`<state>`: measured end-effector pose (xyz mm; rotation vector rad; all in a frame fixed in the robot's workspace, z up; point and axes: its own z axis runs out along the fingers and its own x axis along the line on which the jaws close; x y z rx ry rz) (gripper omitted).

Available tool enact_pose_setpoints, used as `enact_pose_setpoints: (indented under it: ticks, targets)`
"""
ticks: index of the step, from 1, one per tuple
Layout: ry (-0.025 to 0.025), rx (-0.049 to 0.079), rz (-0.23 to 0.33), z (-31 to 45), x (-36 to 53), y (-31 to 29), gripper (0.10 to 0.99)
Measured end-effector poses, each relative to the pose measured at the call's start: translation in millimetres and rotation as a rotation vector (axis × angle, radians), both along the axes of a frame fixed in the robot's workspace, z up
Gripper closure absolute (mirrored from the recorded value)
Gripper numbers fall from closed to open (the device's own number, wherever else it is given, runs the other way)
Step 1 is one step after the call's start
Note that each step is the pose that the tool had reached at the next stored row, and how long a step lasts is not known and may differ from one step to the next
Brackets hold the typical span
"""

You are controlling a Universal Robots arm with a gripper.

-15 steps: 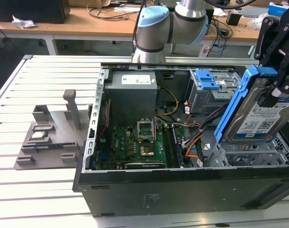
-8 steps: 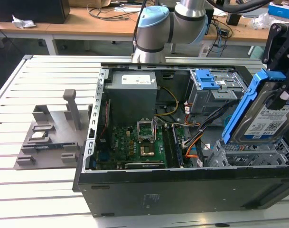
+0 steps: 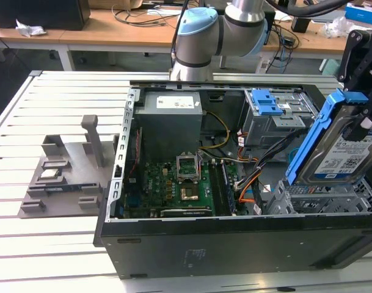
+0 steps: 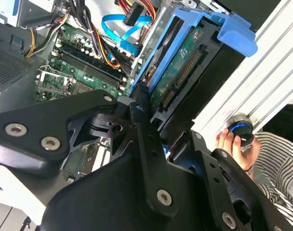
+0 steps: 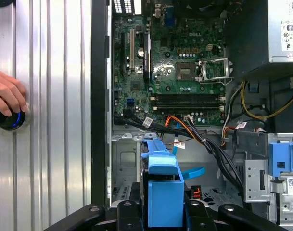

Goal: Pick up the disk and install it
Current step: 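Pick up the disk, then insert the disk into the insertion slot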

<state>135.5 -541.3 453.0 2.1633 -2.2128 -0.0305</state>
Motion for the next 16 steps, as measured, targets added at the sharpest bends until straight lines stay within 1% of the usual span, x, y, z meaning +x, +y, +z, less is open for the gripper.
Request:
enact_pose_setpoints:
  ticks: [7,10,16]
  targets:
    - [0.0000,0.000,0.000,0.0,0.3,0.0,0.718]
    - [0.0001,0.000,0.000,-5.4,0.3,0.0,0.718]
    - [0.0000,0.000,0.000,-10.4,3.6,0.6,0.718]
